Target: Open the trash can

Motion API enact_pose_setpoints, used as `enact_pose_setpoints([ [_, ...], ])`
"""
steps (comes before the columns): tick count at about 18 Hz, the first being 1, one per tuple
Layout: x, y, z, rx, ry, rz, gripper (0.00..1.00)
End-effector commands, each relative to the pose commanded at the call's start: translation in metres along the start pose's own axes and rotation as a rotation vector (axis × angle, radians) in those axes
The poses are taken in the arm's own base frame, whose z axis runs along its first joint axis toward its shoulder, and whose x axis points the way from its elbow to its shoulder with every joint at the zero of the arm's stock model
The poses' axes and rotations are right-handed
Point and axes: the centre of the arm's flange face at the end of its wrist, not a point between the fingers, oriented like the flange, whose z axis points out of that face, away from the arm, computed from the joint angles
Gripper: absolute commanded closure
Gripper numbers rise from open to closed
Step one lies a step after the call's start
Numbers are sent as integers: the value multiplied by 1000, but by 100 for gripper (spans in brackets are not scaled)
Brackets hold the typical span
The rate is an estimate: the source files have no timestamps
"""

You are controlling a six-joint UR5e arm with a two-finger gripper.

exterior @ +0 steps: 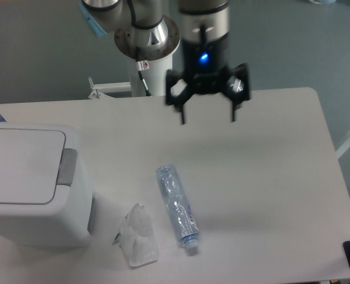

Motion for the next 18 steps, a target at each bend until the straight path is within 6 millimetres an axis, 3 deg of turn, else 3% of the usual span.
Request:
enact_pose_setpoints([
  [2, 11, -4, 9, 12, 65, -97, 0],
  [6, 41, -4, 21, -1, 162, -104, 0],
  [13, 74, -2, 33, -28, 228, -94, 0],
  [18, 86, -1, 39, -39, 237, -74, 0],
])
